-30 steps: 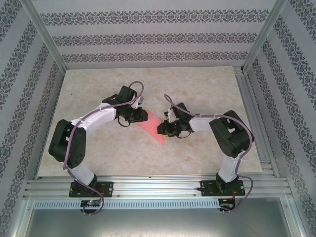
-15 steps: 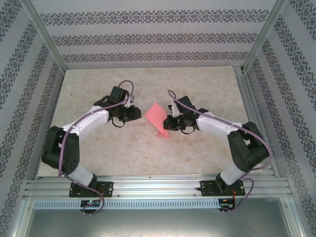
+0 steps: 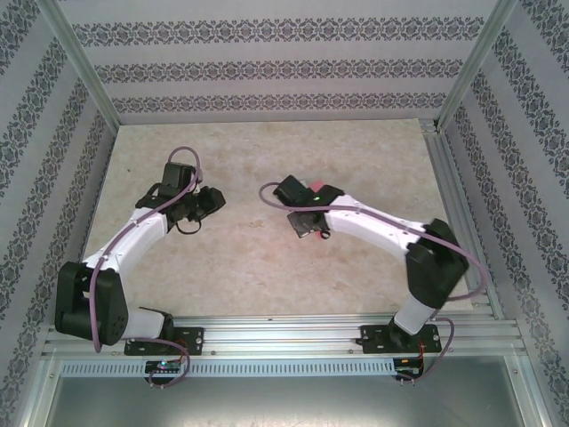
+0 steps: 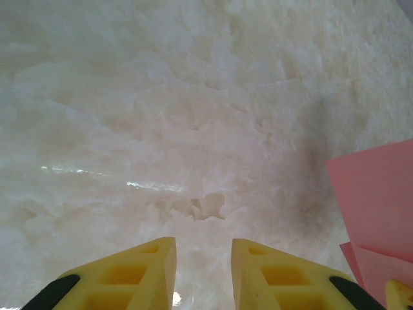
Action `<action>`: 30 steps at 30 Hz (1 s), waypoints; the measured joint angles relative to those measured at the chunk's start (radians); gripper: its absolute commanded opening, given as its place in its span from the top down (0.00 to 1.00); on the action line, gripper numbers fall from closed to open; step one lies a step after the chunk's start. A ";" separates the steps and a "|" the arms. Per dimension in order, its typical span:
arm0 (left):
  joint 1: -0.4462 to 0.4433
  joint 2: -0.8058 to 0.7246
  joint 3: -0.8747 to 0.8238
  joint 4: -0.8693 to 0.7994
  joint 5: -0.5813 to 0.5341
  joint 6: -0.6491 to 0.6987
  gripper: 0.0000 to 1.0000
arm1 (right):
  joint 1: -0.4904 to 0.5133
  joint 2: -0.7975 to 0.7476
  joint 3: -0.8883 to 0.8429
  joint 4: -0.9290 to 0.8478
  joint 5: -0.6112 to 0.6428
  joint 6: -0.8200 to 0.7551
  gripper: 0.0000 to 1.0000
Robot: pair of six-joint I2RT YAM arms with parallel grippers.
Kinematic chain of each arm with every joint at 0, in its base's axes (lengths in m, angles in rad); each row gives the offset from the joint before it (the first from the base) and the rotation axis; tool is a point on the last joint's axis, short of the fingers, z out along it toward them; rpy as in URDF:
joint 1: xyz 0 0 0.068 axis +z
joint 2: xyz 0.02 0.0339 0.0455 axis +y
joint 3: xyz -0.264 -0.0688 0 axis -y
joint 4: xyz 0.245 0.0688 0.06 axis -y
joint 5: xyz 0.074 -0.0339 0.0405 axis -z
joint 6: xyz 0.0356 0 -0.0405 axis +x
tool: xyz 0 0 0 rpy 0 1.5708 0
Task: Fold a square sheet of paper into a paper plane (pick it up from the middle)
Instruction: Turn over the paper at the center of the table.
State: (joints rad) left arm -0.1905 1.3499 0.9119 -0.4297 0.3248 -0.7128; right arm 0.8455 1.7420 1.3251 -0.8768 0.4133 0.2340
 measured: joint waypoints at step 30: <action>0.313 -0.123 -0.111 0.040 0.233 -0.018 0.64 | 0.139 -0.205 -0.126 0.225 -0.268 0.060 0.67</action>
State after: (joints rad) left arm 0.1223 1.2270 0.8005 -0.3893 0.5583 -0.7307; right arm 0.9844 1.5368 1.1995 -0.6518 0.1455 0.2935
